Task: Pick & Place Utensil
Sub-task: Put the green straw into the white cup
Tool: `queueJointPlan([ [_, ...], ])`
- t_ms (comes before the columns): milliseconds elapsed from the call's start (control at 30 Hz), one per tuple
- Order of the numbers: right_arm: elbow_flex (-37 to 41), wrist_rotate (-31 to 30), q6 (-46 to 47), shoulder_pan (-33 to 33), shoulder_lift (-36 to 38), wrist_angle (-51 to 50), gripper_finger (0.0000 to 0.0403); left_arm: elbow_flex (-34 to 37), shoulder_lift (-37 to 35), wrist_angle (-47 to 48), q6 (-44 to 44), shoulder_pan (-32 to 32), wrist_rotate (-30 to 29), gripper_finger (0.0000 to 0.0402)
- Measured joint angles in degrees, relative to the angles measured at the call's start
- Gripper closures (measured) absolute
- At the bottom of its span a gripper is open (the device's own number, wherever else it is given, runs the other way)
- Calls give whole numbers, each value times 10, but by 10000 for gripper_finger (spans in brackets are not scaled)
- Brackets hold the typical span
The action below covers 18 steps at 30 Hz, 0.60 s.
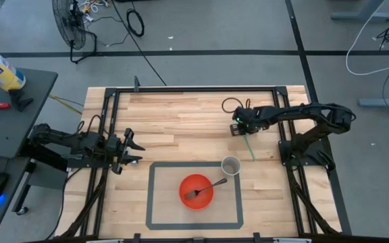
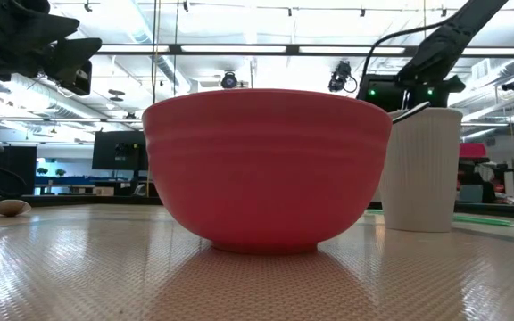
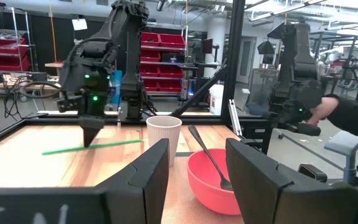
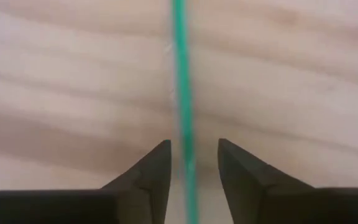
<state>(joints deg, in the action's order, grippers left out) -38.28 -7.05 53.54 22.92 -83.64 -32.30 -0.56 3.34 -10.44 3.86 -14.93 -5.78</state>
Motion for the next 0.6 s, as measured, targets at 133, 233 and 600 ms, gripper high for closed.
queueJointPlan([
  [133, 0, 1, -16, 19, 0, 0, 296, 0, 0, 0, 0, 0, 0, 239],
  [233, 0, 5, -22, 14, 0, 0, 309, 0, 0, 0, 0, 0, 0, 239],
  [600, 0, 5, -20, -13, 0, 12, 312, 0, 0, 0, 0, 0, 0, 239],
])
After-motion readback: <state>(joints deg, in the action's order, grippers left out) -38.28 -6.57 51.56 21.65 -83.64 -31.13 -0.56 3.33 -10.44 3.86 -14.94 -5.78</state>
